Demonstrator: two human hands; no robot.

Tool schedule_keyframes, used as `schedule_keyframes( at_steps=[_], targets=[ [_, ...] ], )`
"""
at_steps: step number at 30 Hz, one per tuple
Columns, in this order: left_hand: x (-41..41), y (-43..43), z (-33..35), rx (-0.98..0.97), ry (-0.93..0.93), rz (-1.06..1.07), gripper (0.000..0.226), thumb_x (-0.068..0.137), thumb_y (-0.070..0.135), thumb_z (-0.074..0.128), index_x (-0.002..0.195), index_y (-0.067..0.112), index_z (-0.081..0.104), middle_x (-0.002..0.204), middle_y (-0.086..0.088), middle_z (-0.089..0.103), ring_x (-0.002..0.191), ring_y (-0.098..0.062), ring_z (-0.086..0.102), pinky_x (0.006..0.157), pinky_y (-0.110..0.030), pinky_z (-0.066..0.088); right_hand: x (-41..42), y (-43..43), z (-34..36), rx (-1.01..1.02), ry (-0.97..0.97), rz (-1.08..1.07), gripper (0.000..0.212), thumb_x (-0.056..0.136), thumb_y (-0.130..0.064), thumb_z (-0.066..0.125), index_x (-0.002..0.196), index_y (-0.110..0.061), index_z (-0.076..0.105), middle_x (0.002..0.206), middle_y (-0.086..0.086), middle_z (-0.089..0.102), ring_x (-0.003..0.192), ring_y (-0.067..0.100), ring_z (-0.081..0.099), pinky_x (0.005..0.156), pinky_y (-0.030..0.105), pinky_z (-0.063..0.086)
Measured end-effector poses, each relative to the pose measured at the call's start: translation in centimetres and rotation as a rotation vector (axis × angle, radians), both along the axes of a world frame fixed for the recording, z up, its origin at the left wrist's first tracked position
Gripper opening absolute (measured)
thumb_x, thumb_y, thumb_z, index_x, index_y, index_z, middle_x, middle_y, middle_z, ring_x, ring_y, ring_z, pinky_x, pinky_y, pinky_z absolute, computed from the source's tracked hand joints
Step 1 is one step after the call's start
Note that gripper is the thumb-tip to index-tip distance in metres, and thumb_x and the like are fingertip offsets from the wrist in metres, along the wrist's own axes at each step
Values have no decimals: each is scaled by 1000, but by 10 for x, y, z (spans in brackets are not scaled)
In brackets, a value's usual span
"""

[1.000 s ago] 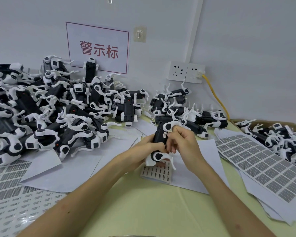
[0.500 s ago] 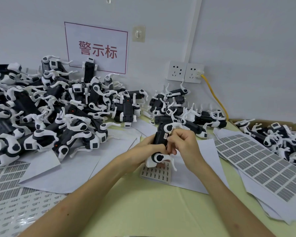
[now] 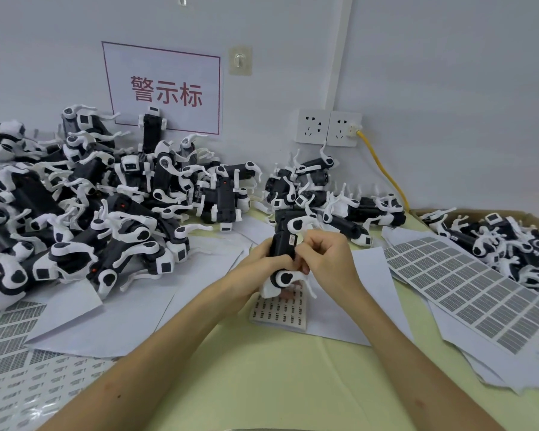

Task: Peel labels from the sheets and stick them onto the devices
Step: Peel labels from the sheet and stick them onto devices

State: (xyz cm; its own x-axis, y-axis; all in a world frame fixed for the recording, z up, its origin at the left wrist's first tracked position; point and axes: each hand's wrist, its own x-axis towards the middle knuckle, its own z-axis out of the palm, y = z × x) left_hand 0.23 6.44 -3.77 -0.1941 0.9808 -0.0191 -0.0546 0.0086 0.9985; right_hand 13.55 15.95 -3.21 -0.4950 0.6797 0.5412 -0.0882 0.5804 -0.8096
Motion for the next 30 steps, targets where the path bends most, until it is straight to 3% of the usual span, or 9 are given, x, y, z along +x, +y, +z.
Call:
schedule_keyframes(
  at_steps=[4,9,12,18,21,23,25,27,30],
  targets=[
    [-3,4,0,-25,-100,158,48,87,20,77,128,15,52,107,-18,75,87,-30,77,77,-46,63,3,3,0,69,29,-69,34,92,-5,67,61,0,53,55,13,59,47,16,53,51,31,46],
    [-10,1,10,-28,-110,130,52,78,46,72,116,14,59,90,-10,75,70,-24,73,57,-35,58,13,13,12,-56,157,-65,9,89,-27,64,86,-19,68,74,2,62,68,13,56,64,29,41],
    [-16,-2,12,-60,-54,136,53,89,53,65,120,9,64,91,-11,72,71,-23,72,54,-30,53,13,18,11,-117,100,-9,14,86,-34,65,91,-22,66,79,4,47,70,14,43,62,27,33],
    [-26,-4,13,-152,25,86,69,95,65,52,121,5,73,93,-16,72,58,-20,61,46,-23,39,13,23,11,-251,-142,147,41,88,-48,53,125,-42,67,128,-15,62,104,-3,61,75,21,45],
    [-31,-6,14,-216,-10,15,81,83,78,51,113,9,79,97,-20,76,70,-25,67,58,-26,44,21,28,15,-335,-278,302,40,85,-39,52,117,-36,76,122,-16,70,107,11,62,72,27,45],
    [-35,-6,14,-222,-60,-1,81,82,81,48,112,14,81,107,-23,76,83,-29,72,67,-31,50,25,30,16,-388,-313,345,45,83,-40,56,118,-20,76,108,5,69,86,19,57,59,26,40],
    [-35,-7,16,-205,-131,-44,79,85,81,44,112,17,81,113,-25,75,78,-31,74,58,-30,55,31,32,17,-445,-309,364,56,79,-46,64,113,-1,69,89,11,56,67,14,49,53,25,36],
    [-34,-6,17,-164,-154,-113,80,90,81,37,116,18,80,115,-29,73,67,-31,71,48,-28,51,36,34,20,-534,-259,377,43,78,-45,68,100,-9,65,82,4,52,60,14,47,50,25,37],
    [-30,0,15,-46,-147,-96,76,96,73,33,114,16,79,115,-26,74,69,-37,73,48,-32,54,47,46,25,-647,-158,330,25,83,-41,62,93,-19,60,83,-1,54,60,15,49,45,24,37]
  ],
)
